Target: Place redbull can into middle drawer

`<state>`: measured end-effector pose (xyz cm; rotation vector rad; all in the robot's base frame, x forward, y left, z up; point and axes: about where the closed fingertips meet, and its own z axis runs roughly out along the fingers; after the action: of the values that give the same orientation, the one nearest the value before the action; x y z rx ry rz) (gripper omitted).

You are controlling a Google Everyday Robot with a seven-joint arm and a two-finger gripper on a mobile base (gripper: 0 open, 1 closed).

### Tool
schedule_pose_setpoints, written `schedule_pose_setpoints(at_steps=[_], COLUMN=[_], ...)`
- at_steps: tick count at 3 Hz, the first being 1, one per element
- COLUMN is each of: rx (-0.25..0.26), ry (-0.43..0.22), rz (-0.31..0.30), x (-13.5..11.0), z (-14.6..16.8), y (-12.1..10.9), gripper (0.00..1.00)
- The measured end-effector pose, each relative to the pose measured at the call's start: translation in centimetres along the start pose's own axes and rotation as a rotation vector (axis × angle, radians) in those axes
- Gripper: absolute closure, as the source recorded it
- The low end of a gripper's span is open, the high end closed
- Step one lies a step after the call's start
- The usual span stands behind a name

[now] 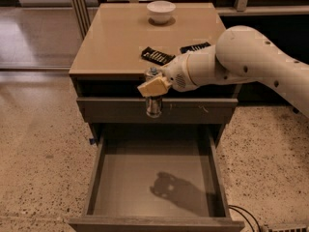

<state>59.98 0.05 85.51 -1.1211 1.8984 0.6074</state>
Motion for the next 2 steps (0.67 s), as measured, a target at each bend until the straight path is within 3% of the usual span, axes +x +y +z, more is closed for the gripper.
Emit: schedule_pose_setpoints(at_steps=[1,2], rx=[-0.020,-0.020], ry=[-0.024,-0.024], rz=[0.092,0.092], x=[3.25,3.25], z=[0.45,0.45], y=[0.85,0.85], gripper=[1.00,1.00])
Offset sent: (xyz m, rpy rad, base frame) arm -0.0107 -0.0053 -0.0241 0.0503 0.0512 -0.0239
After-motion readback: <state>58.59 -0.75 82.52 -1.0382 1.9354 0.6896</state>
